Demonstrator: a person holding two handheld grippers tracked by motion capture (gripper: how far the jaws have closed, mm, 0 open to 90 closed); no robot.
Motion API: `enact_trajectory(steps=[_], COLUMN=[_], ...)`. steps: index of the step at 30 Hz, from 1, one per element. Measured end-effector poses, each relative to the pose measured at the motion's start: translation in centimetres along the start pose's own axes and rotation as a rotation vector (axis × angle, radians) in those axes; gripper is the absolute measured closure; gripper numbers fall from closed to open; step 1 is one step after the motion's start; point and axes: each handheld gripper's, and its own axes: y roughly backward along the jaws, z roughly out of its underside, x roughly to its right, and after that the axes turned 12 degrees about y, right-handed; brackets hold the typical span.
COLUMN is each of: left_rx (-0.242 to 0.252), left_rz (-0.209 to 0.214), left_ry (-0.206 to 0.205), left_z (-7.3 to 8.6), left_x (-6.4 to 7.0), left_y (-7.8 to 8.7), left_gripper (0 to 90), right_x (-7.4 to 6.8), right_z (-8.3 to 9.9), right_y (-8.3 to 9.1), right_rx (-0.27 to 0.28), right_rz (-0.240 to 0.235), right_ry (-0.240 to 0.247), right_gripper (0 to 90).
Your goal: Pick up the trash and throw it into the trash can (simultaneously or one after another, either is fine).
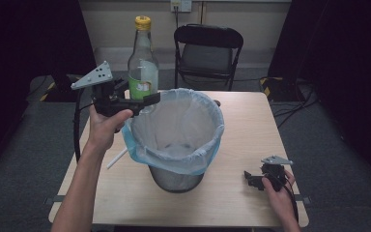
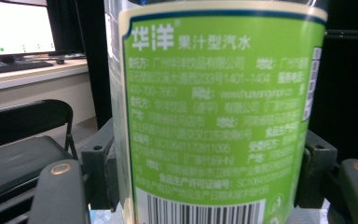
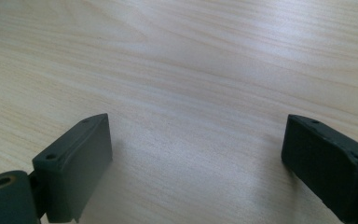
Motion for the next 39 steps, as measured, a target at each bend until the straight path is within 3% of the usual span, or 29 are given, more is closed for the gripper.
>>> enact_trajectory(steps=[11, 16, 17, 22, 30, 39], left_rx=[-0.024, 0.008, 0.053, 0.044, 0.049, 0.038], left_rz=[0.062, 0.066, 0.099, 0.071, 0.054, 0.013], left_ry=[0.025, 0.041, 0.062, 0.048, 0.060, 0.071], left_z=[0.3, 0.2, -0.1, -0.2, 0.1, 0.9], left_x=[-0.1, -0.5, -0.6, -0.7, -1.3, -2.2], left_y=[-1.3, -1.0, -0.4, 0.1, 0.3, 1.7], left_gripper=[27.2, 27.6, 27.6, 26.2, 25.4, 24.7], right_x=[0.0, 0.0, 0.0, 0.0, 0.0, 0.0], right_z=[0.0, 0.0, 0.0, 0.0, -0.1, -0.1], right_y=[0.0, 0.0, 0.0, 0.0, -0.1, -0.1], right_rx=[0.000, -0.001, -0.001, -0.003, -0.001, -0.002], right_rz=[0.000, 0.000, -0.001, -0.001, -0.001, -0.001], right_ry=[0.000, -0.001, -0.001, -0.004, -0.003, -0.003], right_gripper=[7.7, 7.7, 7.7, 7.8, 7.8, 7.7])
